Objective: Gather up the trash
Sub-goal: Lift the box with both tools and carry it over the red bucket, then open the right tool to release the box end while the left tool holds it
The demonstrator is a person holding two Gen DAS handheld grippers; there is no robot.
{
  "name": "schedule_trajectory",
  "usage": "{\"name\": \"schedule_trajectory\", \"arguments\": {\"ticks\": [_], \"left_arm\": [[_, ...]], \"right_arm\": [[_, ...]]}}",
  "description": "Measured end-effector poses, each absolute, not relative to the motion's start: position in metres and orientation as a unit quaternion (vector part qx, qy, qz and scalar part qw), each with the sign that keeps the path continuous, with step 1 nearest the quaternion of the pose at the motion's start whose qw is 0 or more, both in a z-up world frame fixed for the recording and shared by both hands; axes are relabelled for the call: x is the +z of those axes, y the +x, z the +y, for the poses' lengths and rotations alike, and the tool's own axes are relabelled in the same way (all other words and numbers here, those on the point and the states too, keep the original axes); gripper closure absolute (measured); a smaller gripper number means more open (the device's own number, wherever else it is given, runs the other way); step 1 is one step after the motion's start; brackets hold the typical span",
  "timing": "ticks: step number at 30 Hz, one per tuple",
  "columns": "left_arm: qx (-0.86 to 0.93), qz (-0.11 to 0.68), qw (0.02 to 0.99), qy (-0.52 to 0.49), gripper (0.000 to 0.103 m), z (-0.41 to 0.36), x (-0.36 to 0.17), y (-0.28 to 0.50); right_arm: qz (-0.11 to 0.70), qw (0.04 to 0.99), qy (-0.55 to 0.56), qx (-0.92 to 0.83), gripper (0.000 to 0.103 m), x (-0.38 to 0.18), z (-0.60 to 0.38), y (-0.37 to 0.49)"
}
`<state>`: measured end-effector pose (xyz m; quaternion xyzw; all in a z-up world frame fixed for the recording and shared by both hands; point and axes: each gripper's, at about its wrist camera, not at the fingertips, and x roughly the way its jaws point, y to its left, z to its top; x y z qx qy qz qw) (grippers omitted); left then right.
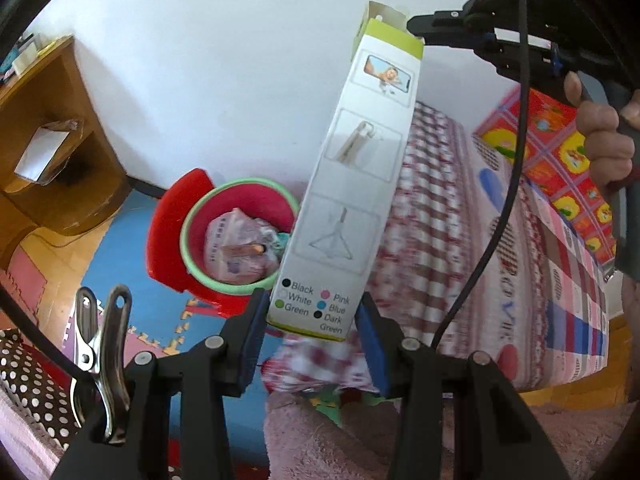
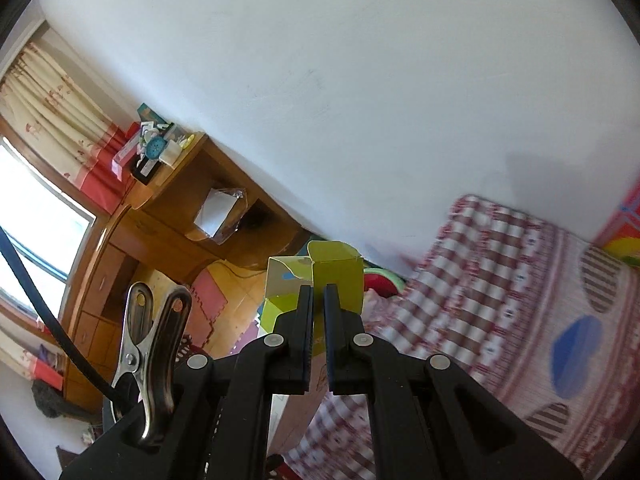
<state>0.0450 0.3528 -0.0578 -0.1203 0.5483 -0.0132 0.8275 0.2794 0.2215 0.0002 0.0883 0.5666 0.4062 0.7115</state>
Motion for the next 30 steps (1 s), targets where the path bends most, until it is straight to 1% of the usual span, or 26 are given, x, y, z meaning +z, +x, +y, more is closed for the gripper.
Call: {"name": "schedule_trajectory", "arguments": {"ticks": [9,17,22,23,24,25,27,30], "left_arm": [[0.007,0.577,0.806,-0.131,0.057,0.407,-0.095,0.053],[0.005,0.598,0.789,-0.139,0.057,0.427,-0.133,0.068],[-0.004,0.604,0.784,-0.146,0.057,0.431,-0.149,0.076],[-0.003,0.604,0.783,-0.147,0.057,0.433,-0.152,0.079],[0.000,0.607,0.781,-0.149,0.058,0.436,-0.155,0.084],[0.002,0.608,0.779,-0.150,0.058,0.440,-0.158,0.087],[0.003,0.609,0.779,-0.151,0.059,0.444,-0.164,0.092],[0.004,0.615,0.775,-0.148,0.060,0.448,-0.176,0.099]], "right_arm": [[0.608,0.680,0.084,0.401,0.097,-0.053,0.298,0.279],[0.644,0.664,0.063,0.375,0.097,-0.106,0.339,0.282],[0.653,0.663,0.049,0.363,0.097,-0.124,0.352,0.286],[0.654,0.664,0.045,0.360,0.096,-0.128,0.355,0.287],[0.654,0.666,0.042,0.356,0.093,-0.130,0.357,0.288],[0.653,0.669,0.038,0.352,0.087,-0.132,0.356,0.289],[0.655,0.673,0.031,0.342,0.083,-0.135,0.358,0.292],[0.667,0.666,0.041,0.331,0.083,-0.141,0.358,0.298]]}}
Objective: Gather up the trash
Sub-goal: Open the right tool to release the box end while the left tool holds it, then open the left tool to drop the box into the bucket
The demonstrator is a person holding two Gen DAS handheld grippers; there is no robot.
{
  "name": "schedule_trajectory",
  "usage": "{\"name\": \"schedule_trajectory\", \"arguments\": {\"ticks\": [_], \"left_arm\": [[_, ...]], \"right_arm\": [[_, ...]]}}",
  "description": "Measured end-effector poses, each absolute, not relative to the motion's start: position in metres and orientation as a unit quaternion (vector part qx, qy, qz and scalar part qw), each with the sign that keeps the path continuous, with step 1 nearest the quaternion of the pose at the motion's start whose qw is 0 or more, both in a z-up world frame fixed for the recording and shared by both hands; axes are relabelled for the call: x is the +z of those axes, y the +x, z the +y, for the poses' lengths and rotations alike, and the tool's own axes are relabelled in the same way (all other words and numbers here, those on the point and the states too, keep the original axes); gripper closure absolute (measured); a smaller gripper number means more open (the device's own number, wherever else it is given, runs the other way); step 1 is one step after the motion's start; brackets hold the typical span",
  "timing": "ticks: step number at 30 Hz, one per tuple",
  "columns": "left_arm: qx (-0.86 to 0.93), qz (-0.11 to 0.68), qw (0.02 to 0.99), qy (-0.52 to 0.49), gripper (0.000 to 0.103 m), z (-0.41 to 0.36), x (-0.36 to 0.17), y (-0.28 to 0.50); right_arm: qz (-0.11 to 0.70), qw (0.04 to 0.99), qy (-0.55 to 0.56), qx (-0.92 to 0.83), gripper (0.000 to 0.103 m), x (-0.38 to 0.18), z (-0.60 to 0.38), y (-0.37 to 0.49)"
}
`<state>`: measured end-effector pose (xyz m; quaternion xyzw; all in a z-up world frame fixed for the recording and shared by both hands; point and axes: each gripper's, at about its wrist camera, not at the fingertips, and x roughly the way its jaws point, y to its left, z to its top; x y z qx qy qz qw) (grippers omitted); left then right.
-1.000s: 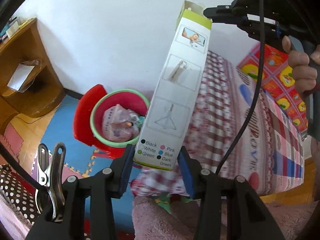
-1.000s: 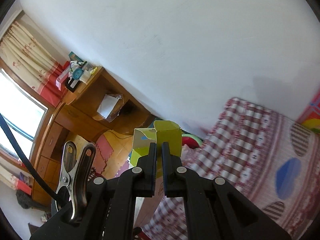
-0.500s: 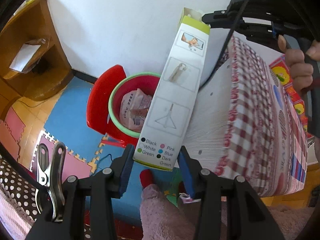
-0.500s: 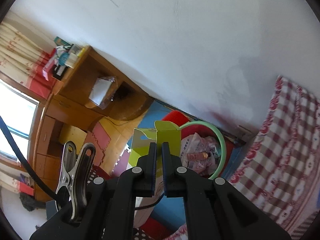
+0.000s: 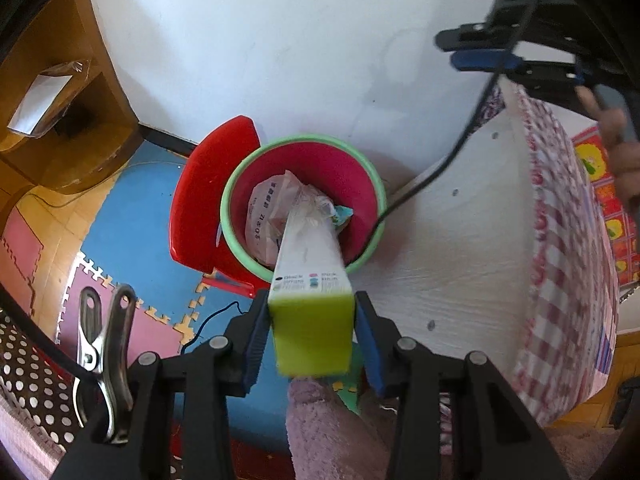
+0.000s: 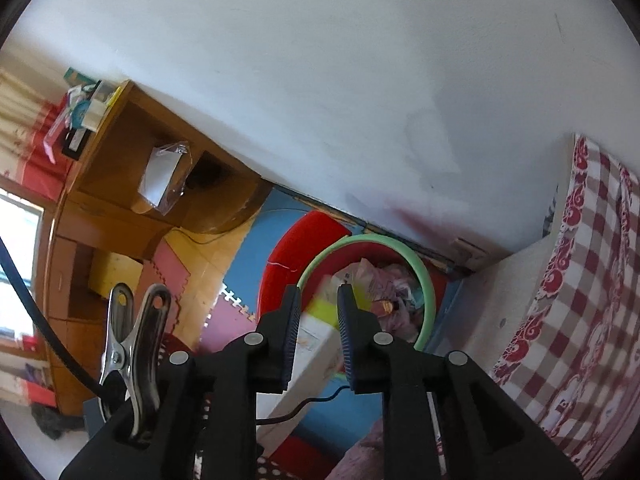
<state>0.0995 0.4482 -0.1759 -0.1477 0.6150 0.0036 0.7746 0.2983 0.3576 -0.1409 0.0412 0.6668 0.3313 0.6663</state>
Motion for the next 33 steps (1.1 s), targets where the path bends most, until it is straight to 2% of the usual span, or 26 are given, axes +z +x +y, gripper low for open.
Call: {"name": "schedule_trajectory", "arguments": {"ticks": [9,27,29,33], "left_arm": [[0.006,0.647,0.741,-0.179,0.061,0.457,-0.235,0.122],[-0.036,0.583,0.790,-0.186,0.061,0.437,-0.211,0.207],[-0.036,0.579,0.795,-0.180,0.061,0.433,-0.217,0.216],[-0.023,0.619,0.768,-0.164,0.059,0.425,-0.259,0.232]], "right_arm": [[0.665,0.664,0.046,0.338,0.083,-0.138,0.351,0.296],[0.630,0.697,0.058,0.337,0.083,-0.092,0.310,0.284],[0.627,0.702,0.059,0.333,0.083,-0.090,0.304,0.283],[0.629,0.704,0.066,0.324,0.083,-0.091,0.291,0.281]]}}
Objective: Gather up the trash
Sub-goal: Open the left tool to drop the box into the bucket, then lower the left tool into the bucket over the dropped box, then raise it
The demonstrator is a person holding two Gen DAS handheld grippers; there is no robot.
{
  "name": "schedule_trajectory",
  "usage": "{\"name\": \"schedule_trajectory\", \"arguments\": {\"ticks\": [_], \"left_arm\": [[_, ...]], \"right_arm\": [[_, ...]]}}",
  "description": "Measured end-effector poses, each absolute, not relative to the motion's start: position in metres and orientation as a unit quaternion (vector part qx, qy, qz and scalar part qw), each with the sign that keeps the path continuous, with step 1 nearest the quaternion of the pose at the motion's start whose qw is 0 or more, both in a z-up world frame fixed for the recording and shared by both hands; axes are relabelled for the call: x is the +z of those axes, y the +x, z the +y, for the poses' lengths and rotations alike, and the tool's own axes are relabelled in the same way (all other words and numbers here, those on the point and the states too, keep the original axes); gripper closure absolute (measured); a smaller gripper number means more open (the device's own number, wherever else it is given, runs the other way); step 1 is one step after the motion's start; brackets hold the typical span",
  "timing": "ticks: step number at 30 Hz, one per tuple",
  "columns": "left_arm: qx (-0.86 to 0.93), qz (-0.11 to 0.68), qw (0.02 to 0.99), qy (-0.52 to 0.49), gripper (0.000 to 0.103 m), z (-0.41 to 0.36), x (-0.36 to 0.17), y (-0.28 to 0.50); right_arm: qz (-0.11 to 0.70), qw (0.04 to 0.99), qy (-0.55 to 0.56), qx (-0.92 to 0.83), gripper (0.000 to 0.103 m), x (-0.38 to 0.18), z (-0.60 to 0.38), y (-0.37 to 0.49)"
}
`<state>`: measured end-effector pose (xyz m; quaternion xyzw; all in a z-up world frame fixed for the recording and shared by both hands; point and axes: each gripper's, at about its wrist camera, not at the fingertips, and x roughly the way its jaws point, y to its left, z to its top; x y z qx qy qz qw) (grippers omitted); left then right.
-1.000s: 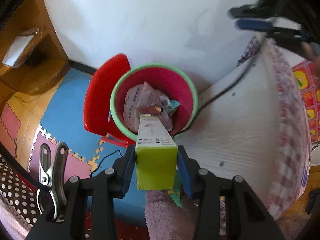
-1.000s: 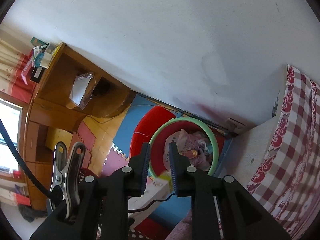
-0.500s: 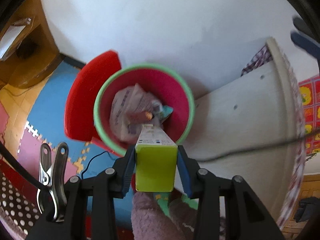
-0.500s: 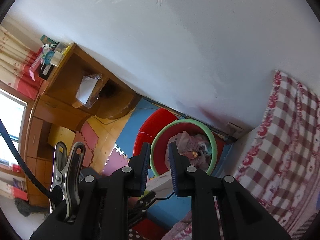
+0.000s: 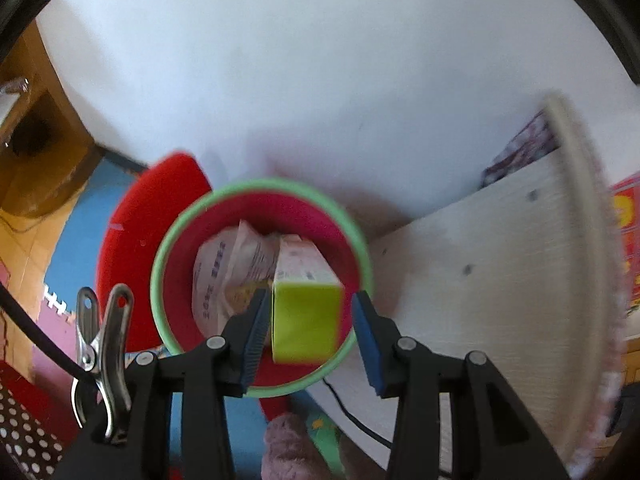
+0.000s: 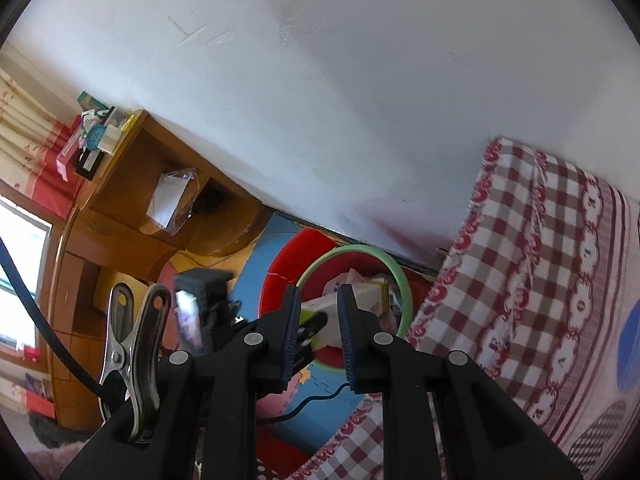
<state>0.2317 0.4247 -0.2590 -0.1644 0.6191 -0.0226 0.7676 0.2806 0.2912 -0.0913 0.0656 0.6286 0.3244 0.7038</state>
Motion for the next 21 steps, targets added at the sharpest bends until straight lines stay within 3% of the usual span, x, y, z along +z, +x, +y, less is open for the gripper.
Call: {"name": "schedule_trajectory", "arguments": {"ticks": [4,6,16,18,21], "left_arm": [[-0.009,0.649,0.747,-0.144,0.056,0.421,-0.289,0.225],[-0.006,0.654,0.743,-0.142,0.050,0.422,-0.295,0.217],[0.030,0.673,0.730,-0.118,0.050,0.433,-0.313,0.190],[0.048,0.679,0.723,-0.118,0.059,0.438,-0.324,0.187],[0.068,0.684,0.716,-0.124,0.065,0.446,-0.338,0.186]], "right_arm": [[0.635,0.703,0.070,0.314,0.083,-0.096,0.278,0.277],[0.636,0.703,0.071,0.311,0.083,-0.097,0.271,0.276],[0.633,0.702,0.084,0.316,0.083,-0.092,0.257,0.268],[0.632,0.700,0.085,0.321,0.083,-0.091,0.257,0.261],[0.634,0.696,0.083,0.327,0.083,-0.092,0.259,0.252]]}}
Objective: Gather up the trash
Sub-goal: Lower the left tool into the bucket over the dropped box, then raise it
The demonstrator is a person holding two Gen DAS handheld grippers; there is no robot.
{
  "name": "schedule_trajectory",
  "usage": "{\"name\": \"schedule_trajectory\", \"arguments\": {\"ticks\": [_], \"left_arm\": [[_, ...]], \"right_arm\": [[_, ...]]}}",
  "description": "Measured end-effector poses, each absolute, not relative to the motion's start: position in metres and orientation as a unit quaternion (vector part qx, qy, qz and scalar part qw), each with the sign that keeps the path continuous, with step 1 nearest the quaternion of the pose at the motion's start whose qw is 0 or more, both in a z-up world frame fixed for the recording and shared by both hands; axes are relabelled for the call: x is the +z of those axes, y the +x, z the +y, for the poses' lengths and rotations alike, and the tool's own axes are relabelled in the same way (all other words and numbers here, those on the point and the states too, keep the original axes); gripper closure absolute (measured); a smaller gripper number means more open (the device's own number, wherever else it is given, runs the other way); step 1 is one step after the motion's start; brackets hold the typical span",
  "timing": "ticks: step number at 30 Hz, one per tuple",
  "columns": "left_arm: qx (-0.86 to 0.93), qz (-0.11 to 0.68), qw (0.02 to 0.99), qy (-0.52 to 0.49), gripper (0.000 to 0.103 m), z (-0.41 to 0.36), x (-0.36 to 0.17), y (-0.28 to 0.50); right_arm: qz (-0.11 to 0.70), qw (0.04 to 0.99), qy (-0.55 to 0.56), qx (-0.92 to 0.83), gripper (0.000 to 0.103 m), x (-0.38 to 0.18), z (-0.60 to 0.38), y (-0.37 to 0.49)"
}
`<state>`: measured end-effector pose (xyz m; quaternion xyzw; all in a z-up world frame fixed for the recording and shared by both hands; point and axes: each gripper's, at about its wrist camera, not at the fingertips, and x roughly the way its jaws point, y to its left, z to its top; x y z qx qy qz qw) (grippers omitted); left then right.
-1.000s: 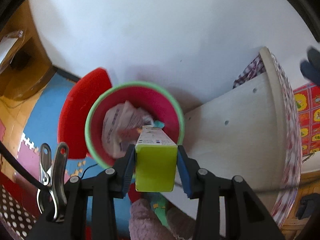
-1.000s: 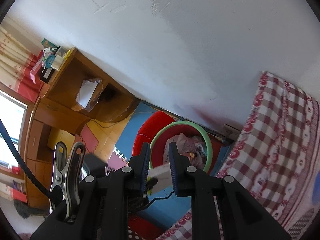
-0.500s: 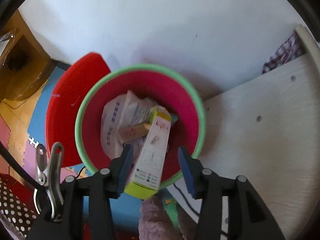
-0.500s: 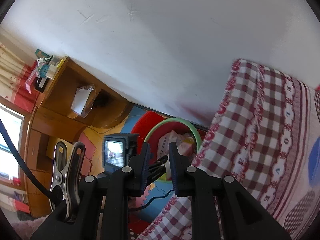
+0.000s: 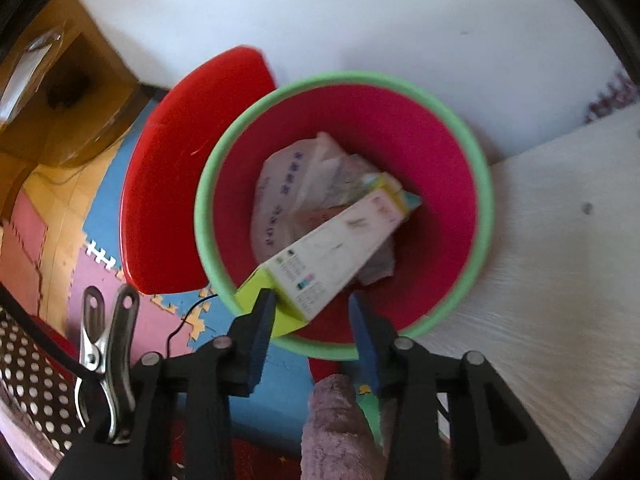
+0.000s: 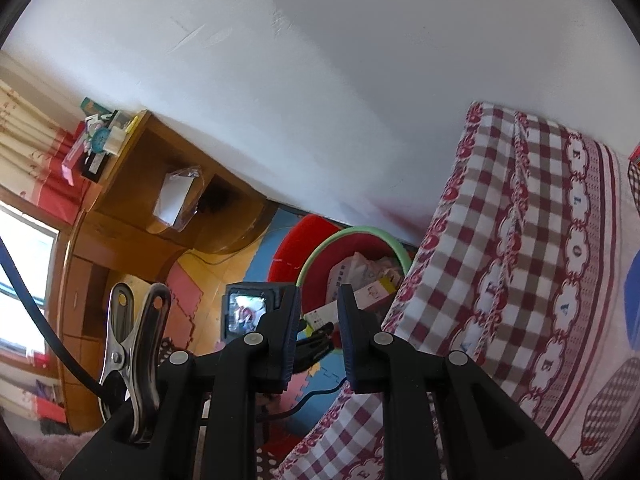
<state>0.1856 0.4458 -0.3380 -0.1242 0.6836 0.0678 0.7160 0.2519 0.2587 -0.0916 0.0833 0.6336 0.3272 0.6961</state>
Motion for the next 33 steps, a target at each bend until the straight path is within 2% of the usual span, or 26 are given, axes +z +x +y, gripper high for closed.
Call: {"name": "schedule_trajectory", "arguments": {"ticks": [3,12,20,26,33], "left_arm": [[0.078,0.690,0.708,-0.129,0.071,0.452,-0.356,0.189],[0.091,0.718,0.685,-0.080,0.070,0.436,-0.403,0.197],[0.107,0.734,0.666,-0.086,0.069,0.443,-0.428,0.205],[0.099,0.725,0.674,-0.102,0.067,0.446,-0.416,0.201],[0.097,0.695,0.702,-0.124,0.058,0.448,-0.362,0.187]], "right_arm": [[0.636,0.694,0.075,0.330,0.083,-0.096,0.260,0.242],[0.649,0.687,0.064,0.322,0.083,-0.113,0.258,0.232],[0.653,0.686,0.059,0.315,0.083,-0.120,0.251,0.231],[0.649,0.689,0.057,0.317,0.083,-0.117,0.252,0.232],[0.640,0.695,0.045,0.326,0.083,-0.104,0.261,0.224]]}}
